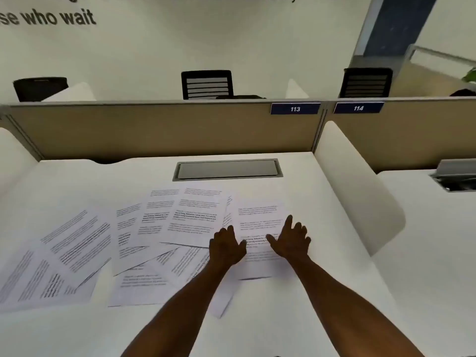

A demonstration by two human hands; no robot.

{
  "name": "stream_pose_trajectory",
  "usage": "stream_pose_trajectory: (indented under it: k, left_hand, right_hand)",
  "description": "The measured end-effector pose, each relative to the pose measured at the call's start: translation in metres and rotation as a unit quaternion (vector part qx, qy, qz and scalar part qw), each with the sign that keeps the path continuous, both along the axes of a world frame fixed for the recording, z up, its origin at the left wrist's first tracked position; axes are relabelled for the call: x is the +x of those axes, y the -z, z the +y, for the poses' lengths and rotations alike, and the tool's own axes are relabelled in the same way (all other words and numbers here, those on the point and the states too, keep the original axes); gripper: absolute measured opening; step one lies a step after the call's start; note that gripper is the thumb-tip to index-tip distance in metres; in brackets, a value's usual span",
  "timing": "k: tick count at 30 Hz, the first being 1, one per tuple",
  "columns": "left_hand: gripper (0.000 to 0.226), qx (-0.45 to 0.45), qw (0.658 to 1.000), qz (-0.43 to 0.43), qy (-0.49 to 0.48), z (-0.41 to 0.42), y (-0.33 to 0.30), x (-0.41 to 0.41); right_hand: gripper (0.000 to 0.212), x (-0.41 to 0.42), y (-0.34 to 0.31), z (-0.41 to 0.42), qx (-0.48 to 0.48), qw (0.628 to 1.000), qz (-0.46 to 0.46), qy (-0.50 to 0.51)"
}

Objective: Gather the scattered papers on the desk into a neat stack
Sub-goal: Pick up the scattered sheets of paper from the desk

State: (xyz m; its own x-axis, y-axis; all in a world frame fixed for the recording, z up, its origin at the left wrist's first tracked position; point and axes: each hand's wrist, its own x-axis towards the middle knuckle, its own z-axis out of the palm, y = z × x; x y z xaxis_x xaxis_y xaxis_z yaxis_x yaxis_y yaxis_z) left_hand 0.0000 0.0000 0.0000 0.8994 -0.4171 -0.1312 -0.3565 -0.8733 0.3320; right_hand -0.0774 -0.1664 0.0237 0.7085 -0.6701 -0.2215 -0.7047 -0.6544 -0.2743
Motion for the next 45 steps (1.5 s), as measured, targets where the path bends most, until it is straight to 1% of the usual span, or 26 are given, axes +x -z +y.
stream_pose_trajectory:
  k: [2,6,9,11,14,16,18,19,20,21,22,23,26,29,31,33,34,36,37,38,39,41,43,45]
  left_hand:
    - [0.071,0.001,0.999,0.040,-0.025,-0.002,0.007,-0.006]
    - [0.075,0.005,0.997,0.057,-0.061,-0.011,0.017,-0.016]
    - [0.083,-0.052,0.981,0.111,-0.152,-0.033,0.010,-0.025]
    - [0.092,-0.135,0.948,0.170,-0.234,-0.046,0.005,-0.028]
    - [0.103,-0.271,0.872,0.243,-0.327,-0.058,0.003,-0.026]
    - [0.107,-0.337,0.822,0.271,-0.370,-0.060,0.001,-0.023]
    - [0.101,-0.383,0.785,0.294,-0.388,-0.059,-0.001,-0.020]
    - [0.090,-0.400,0.773,0.304,-0.387,-0.057,-0.002,-0.018]
    - [0.075,-0.411,0.771,0.308,-0.377,-0.056,-0.003,-0.016]
    - [0.059,-0.415,0.779,0.303,-0.359,-0.055,-0.004,-0.016]
    - [0.048,-0.413,0.797,0.290,-0.332,-0.054,-0.006,-0.016]
    - [0.042,-0.410,0.816,0.273,-0.302,-0.053,-0.010,-0.018]
    - [0.040,-0.412,0.862,0.205,-0.212,-0.054,-0.024,-0.025]
    - [0.039,-0.416,0.887,0.135,-0.147,-0.048,-0.036,-0.025]
    - [0.040,-0.437,0.881,0.134,-0.123,-0.039,-0.044,-0.024]
    - [0.040,-0.472,0.863,0.149,-0.105,-0.026,-0.049,-0.021]
    - [0.040,-0.490,0.851,0.161,-0.103,-0.019,-0.051,-0.018]
    - [0.039,-0.528,0.817,0.200,-0.118,-0.004,-0.054,-0.011]
    - [0.039,-0.541,0.802,0.220,-0.127,0.004,-0.054,-0.007]
    - [0.040,-0.546,0.794,0.233,-0.134,0.012,-0.053,-0.002]
    - [0.040,-0.541,0.795,0.240,-0.137,0.020,-0.051,0.003]
    - [0.040,-0.515,0.809,0.242,-0.145,0.035,-0.047,0.017]
    - [0.037,-0.478,0.833,0.218,-0.176,0.049,-0.040,0.034]
    - [0.033,-0.430,0.861,0.166,-0.217,0.064,-0.034,0.053]
  right_hand:
    - [0.105,-0.004,0.007,-0.002,0.016,0.999,0.030,0.003]
    - [0.098,-0.011,0.026,0.000,-0.008,0.998,0.048,-0.027]
    - [0.096,-0.012,0.029,-0.005,-0.014,0.998,0.039,-0.042]
    - [0.098,-0.013,0.031,-0.008,-0.020,0.998,0.039,-0.052]
    - [0.096,-0.013,0.033,-0.012,-0.027,0.997,0.031,-0.063]
    - [0.093,-0.014,0.034,-0.011,-0.029,0.997,0.032,-0.063]
    - [0.089,-0.013,0.034,-0.012,-0.026,0.997,0.031,-0.059]
    - [0.088,-0.013,0.034,-0.012,-0.022,0.998,0.028,-0.055]
    - [0.086,-0.013,0.034,-0.013,-0.017,0.998,0.025,-0.050]
    - [0.084,-0.013,0.035,-0.013,-0.013,0.999,0.021,-0.045]
    - [0.083,-0.012,0.035,-0.014,-0.010,0.999,0.015,-0.040]
    - [0.083,-0.012,0.035,-0.015,-0.006,0.999,0.008,-0.035]
    - [0.084,-0.011,0.035,-0.019,0.024,0.999,-0.029,-0.007]
    - [0.089,-0.013,0.035,-0.027,0.098,0.987,-0.120,0.047]
    - [0.091,-0.012,0.033,-0.033,0.161,0.965,-0.189,0.088]
    - [0.089,-0.011,0.033,-0.038,0.217,0.939,-0.241,0.112]
    - [0.087,-0.010,0.031,-0.040,0.260,0.923,-0.258,0.121]
    - [0.077,-0.006,0.026,-0.041,0.384,0.869,-0.285,0.128]
    - [0.067,-0.003,0.024,-0.040,0.441,0.839,-0.294,0.122]
    - [0.056,-0.001,0.024,-0.037,0.481,0.817,-0.297,0.111]
    - [0.044,0.002,0.024,-0.033,0.501,0.806,-0.300,0.098]
    - [0.023,0.006,0.026,-0.021,0.494,0.807,-0.315,0.078]
    - [0.021,0.011,0.029,-0.008,0.475,0.809,-0.339,0.079]
    - [0.025,0.016,0.029,0.005,0.476,0.795,-0.360,0.105]
